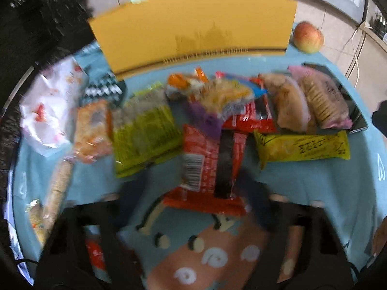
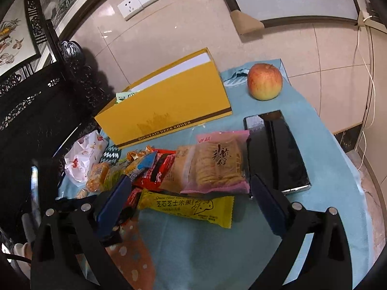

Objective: Organize snacks
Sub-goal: 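Grasp the red wrapped snack with the left gripper, then grasp the yellow cheese bar with the right gripper while the left gripper holds the red snack, then carry both snacks over the yellow box and open both grippers to drop them, then move both grippers back from the box toward the snack pile, then grasp the pink cracker bag with the right gripper while the left gripper grasps the green-yellow snack bag, then carry both bags over the yellow box and open both grippers to drop them, then move both grippers back from the box toward the snack pile, then grasp the long clear rice-cake stick with the left gripper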

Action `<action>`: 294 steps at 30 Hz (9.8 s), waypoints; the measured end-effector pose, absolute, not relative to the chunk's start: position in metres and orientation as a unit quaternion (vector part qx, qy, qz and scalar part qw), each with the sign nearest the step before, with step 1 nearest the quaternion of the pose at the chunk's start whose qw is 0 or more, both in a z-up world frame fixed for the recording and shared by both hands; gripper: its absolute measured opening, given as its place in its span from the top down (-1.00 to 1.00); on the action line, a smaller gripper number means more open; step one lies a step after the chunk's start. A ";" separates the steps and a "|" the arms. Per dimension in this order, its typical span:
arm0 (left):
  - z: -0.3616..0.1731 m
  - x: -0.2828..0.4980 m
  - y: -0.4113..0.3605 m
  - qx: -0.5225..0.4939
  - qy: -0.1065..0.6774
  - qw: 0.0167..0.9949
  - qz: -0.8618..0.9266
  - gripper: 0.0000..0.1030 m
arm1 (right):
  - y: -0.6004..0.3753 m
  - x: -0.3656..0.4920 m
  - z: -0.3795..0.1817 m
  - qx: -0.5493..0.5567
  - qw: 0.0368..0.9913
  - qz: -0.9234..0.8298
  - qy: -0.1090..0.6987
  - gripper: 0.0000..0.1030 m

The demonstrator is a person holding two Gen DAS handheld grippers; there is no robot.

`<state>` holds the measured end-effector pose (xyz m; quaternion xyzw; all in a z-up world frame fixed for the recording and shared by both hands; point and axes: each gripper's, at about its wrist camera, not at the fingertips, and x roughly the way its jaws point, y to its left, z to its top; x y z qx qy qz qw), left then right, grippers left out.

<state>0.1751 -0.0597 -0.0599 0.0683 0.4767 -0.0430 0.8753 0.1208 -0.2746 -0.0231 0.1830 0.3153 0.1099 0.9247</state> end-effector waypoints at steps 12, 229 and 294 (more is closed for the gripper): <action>-0.034 0.135 -0.029 0.002 0.435 0.898 -0.070 0.14 | -0.253 0.119 -0.025 0.114 0.929 0.133 0.327 -0.93; 0.101 0.353 -0.033 -0.061 0.379 0.922 -0.048 -0.26 | -0.227 0.285 0.098 0.039 0.973 0.084 0.210 0.02; -0.058 0.116 0.146 -0.213 0.482 0.840 0.131 0.40 | -0.198 0.127 -0.010 0.118 0.914 0.215 0.323 -0.89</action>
